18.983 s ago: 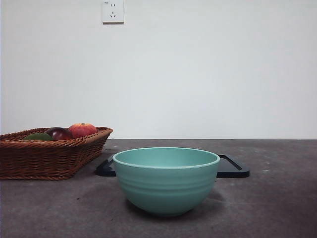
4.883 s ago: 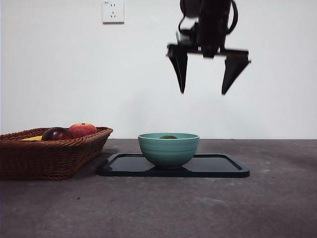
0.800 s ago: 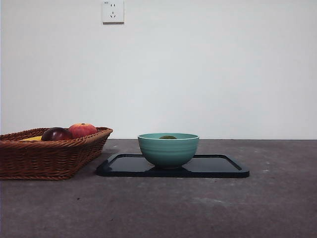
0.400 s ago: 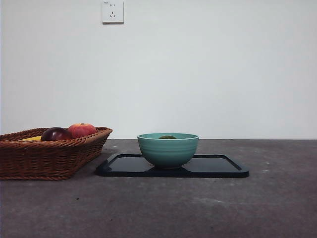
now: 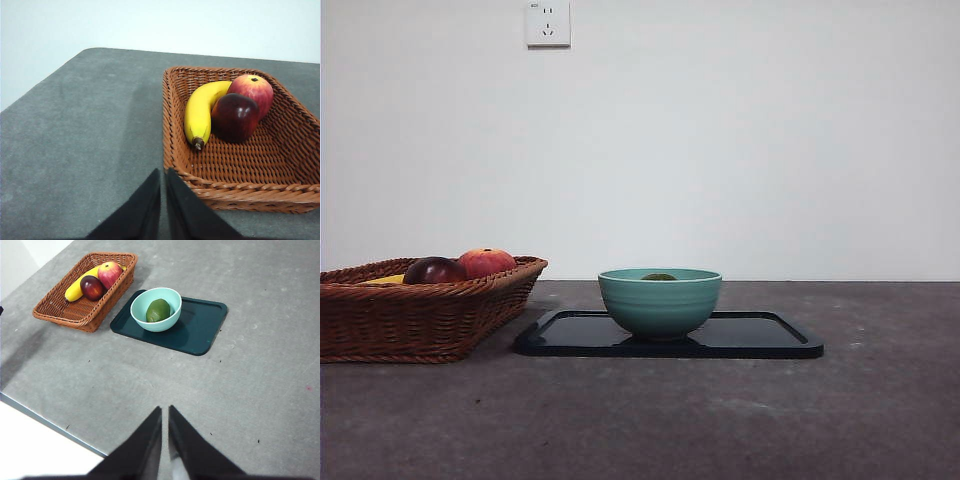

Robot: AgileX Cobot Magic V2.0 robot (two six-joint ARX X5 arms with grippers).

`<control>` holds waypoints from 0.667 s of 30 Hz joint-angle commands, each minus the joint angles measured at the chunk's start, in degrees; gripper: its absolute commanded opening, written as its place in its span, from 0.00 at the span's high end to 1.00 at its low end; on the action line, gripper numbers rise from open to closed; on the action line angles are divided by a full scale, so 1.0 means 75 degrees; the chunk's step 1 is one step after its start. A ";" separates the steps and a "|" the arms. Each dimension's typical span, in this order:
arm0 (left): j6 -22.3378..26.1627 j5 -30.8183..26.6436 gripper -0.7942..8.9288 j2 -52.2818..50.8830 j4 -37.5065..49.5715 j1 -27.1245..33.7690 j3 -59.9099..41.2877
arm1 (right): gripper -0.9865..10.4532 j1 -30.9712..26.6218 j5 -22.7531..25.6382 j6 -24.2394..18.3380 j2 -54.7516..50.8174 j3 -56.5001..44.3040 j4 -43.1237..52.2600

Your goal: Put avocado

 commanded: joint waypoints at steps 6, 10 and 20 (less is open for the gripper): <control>0.0085 0.0047 0.90 -0.0015 -0.0041 0.0015 -0.0166 | 0.90 0.0061 0.0003 0.0076 0.0020 0.0064 0.0082; 0.0085 0.0047 0.90 -0.0015 -0.0041 0.0015 -0.0166 | 0.90 0.0064 0.0003 0.0076 0.0020 0.0064 0.0082; 0.0085 0.0044 0.90 -0.0015 -0.0041 0.0015 -0.0166 | 0.90 -0.1300 0.0152 -0.1746 -0.0213 -0.0539 0.1798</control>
